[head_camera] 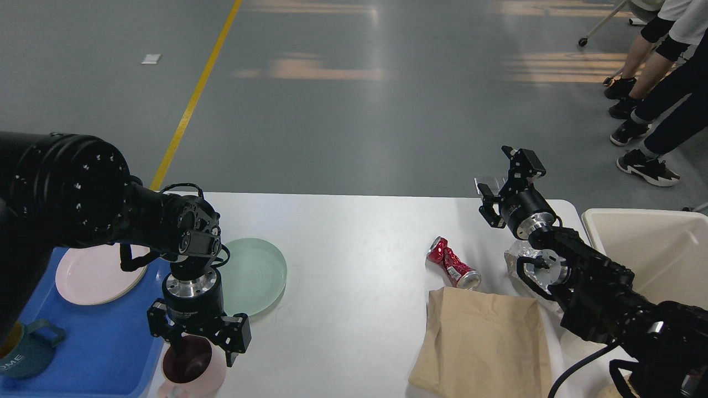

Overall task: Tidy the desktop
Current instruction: 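Grasp the pink mug and carry it onto the blue tray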

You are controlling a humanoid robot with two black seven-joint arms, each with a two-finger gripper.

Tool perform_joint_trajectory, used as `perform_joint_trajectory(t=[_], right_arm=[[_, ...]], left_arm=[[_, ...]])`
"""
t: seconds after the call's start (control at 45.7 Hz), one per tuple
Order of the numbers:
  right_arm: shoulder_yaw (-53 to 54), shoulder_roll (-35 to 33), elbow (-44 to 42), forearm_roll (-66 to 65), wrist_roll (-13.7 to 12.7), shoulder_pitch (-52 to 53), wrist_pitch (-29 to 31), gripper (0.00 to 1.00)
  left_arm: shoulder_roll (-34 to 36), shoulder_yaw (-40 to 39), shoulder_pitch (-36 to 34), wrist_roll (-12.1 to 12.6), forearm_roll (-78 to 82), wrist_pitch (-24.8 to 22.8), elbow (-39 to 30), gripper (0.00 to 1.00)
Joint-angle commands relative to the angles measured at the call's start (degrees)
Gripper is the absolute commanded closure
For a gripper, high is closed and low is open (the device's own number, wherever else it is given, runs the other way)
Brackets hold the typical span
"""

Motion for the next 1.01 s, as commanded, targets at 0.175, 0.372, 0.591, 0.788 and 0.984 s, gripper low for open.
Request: perform_joint_trajectory(t=[0.175,0.372,0.591,0.788,0.984], right_arm=[[0.0,0.0,-0.05,0.0,0.0,0.0,0.0,0.0],[0.0,0.0,-0.05,0.0,0.0,0.0,0.0,0.0],[0.0,0.0,0.03,0.0,0.0,0.0,0.0,0.0],[0.0,0.0,0.03,0.0,0.0,0.0,0.0,0.0],[0.0,0.0,0.03,0.0,0.0,0.0,0.0,0.0]], left_arm=[[-0.12,-0.53,0.66,0.93,-0.09,2.88,0.0,0.06],[-0.12,-0.97,1.37,0.84,-0.27,2.79,0.0,0.06],[-0.29,-1.15,3.47,0.75,-0.8,2.97,0.61,0.06],[-0.47,-1.24,4.44,0.67,-0.97,3.06,1.58,0.06],[-0.47,-1.33,5.23,0.49,-1.06,4.99,1.67,0.12]])
